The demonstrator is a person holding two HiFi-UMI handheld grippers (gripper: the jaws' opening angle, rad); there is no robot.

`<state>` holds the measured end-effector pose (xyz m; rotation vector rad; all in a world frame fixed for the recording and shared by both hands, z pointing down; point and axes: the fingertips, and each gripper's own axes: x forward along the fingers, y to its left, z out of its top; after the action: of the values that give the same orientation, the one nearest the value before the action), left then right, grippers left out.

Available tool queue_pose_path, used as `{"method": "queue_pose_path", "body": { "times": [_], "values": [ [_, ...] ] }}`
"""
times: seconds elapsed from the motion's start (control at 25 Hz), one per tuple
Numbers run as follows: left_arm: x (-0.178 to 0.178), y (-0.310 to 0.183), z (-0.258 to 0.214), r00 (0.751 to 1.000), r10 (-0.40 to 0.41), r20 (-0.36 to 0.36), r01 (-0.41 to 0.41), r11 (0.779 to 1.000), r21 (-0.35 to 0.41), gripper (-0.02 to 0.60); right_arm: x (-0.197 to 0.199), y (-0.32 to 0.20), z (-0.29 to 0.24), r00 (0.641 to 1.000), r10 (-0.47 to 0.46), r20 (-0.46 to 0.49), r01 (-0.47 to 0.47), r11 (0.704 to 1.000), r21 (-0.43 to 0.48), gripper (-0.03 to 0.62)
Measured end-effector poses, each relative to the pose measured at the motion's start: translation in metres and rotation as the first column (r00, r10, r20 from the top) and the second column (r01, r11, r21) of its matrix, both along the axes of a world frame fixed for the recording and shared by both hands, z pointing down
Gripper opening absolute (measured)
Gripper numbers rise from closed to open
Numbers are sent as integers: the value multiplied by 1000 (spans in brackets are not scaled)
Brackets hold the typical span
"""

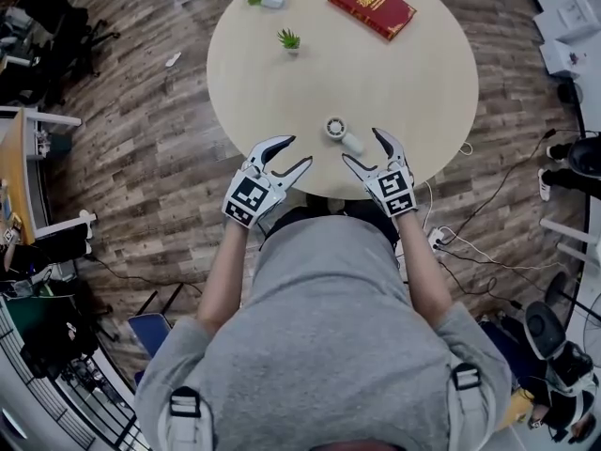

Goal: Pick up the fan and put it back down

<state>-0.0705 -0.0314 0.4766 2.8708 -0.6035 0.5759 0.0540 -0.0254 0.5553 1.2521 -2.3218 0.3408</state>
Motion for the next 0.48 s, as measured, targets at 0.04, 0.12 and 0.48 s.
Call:
{"method": "queue_pose_path", "body": {
  "times": [0.04, 0.12, 0.48],
  "values": [
    [0, 0, -1, 1000, 1, 0, -1, 1000, 2, 230, 1, 1, 0, 1000, 4, -3, -4, 1000, -1, 389],
    [-1, 2, -2, 1000, 2, -1, -2, 1000, 2, 230, 3, 2, 1, 1000, 13, -12, -13, 1000, -2, 388],
    [-2, 0, -2, 1000, -1, -1, 1, 1000, 1, 230, 8, -1, 0, 999, 24, -21, -24, 1000, -3, 387]
  ]
}}
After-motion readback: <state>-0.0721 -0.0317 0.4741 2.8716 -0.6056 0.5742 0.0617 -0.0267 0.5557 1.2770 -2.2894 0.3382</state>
